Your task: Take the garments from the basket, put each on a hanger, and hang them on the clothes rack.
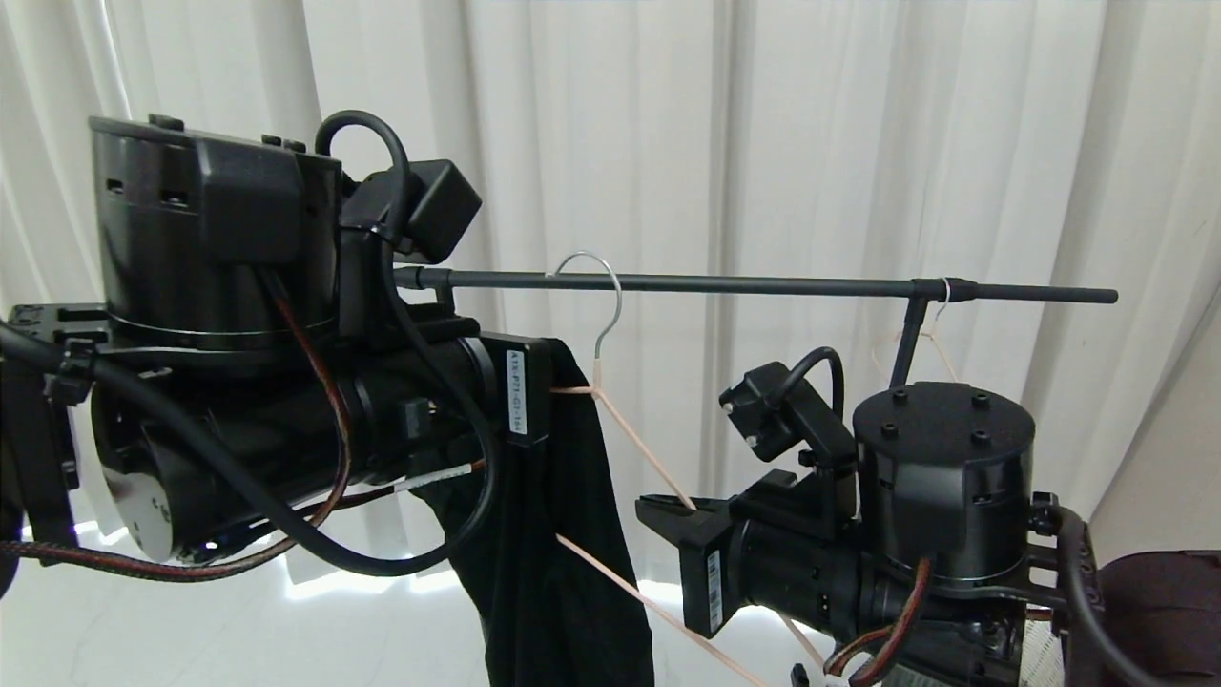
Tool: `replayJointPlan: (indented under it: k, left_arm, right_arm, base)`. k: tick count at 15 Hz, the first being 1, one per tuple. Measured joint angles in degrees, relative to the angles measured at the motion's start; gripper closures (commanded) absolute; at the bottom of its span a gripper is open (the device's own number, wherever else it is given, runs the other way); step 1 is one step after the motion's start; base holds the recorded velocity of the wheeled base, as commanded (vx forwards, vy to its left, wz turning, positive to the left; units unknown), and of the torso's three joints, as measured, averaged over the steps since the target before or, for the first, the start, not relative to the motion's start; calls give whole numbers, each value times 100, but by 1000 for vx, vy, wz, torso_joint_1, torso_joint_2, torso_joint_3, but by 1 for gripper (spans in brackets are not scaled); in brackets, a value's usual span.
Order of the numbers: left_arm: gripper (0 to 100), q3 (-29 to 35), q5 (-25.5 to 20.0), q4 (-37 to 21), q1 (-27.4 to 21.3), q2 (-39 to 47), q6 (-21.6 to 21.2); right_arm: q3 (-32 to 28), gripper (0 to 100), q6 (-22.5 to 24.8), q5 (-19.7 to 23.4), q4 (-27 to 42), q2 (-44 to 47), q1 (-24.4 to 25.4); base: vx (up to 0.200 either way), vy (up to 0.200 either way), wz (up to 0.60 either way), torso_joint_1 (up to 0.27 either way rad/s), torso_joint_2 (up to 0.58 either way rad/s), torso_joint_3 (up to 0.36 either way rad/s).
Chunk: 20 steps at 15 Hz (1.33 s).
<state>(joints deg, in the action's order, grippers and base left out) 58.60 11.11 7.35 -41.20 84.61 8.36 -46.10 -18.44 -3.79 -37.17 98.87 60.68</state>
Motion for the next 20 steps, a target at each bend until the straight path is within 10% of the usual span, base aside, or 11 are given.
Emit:
replayJointPlan:
  k: [14, 15, 20]
  left_arm:
    - [100, -279, 46, 250, -284, -140, -312]
    - [0, -279, 41, 247, -284, -166, -333]
    - [0, -295, 46, 263, -282, -240, -358]
  right_arm:
    - [-61, 100, -66, -937, -366, -49, -11]
    - [-65, 100, -55, -964, -367, -63, -32]
    - [-78, 100, 105, -1008, -410, -166, -88]
  base:
    - [0, 0, 0, 0, 0, 0]
    - [0, 0, 0, 0, 0, 0]
    - [0, 0, 0, 0, 0, 0]
